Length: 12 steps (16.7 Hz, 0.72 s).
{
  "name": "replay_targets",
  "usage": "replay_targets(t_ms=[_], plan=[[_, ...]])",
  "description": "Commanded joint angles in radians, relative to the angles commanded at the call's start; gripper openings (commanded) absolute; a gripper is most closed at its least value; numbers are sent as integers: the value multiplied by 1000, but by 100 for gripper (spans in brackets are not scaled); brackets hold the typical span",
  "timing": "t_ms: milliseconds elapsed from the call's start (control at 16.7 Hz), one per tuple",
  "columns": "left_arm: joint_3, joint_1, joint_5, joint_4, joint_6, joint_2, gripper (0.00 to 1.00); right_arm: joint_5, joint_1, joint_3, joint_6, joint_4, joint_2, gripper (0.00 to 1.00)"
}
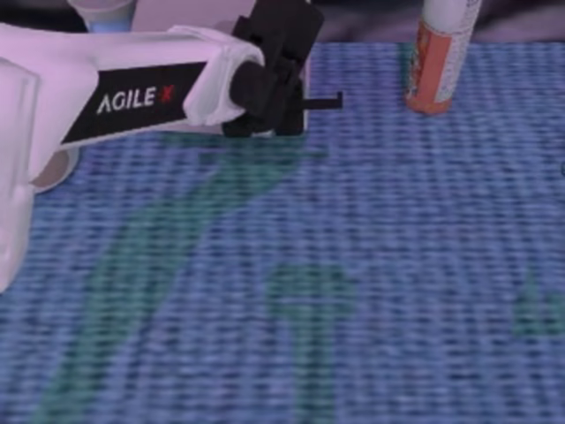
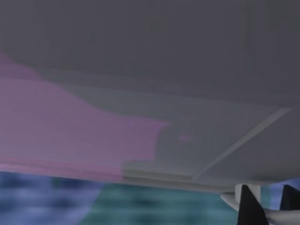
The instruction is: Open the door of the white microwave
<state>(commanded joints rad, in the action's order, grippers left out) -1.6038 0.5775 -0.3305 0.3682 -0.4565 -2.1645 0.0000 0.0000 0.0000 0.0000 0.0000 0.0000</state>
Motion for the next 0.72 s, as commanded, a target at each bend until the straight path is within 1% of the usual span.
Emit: replay_targets(t_ms=[240, 720], plan=[[43, -7, 19, -27, 32, 27, 0, 0, 0, 0, 0, 0, 0, 100], [43, -7, 19, -27, 32, 27, 0, 0, 0, 0, 0, 0, 0, 100]])
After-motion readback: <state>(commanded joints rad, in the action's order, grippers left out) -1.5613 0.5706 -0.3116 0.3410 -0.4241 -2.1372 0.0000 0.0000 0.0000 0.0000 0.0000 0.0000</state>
